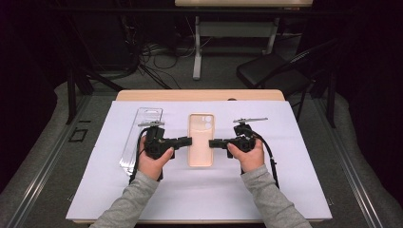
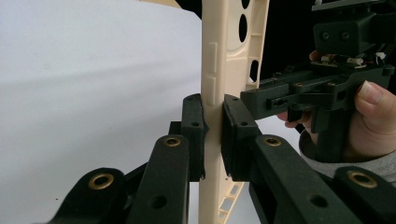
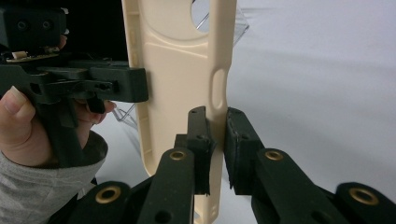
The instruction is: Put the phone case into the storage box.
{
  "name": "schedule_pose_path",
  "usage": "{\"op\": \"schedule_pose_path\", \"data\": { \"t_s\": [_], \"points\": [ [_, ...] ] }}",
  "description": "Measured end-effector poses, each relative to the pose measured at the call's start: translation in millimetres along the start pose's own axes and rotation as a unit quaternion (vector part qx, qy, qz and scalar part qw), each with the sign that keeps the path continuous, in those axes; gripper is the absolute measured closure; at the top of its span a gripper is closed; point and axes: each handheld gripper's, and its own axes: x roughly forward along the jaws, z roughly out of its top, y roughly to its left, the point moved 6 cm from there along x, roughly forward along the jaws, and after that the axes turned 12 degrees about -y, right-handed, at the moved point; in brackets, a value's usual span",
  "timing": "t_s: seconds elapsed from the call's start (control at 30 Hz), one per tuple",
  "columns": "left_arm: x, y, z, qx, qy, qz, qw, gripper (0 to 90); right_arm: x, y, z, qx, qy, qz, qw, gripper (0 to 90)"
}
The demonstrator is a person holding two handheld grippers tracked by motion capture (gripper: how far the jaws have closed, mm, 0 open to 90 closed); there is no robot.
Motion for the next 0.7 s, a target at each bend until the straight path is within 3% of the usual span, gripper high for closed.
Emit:
{"op": "schedule_pose_path", "data": {
  "t_s": [0.7],
  "points": [
    [-0.7,1.0,1.7,-0.001,-0.009,0.000,1.0000,77.0,-1.5,1.6,1.1,-0.005,-0.008,0.002,1.0000,82.1]
  ]
}}
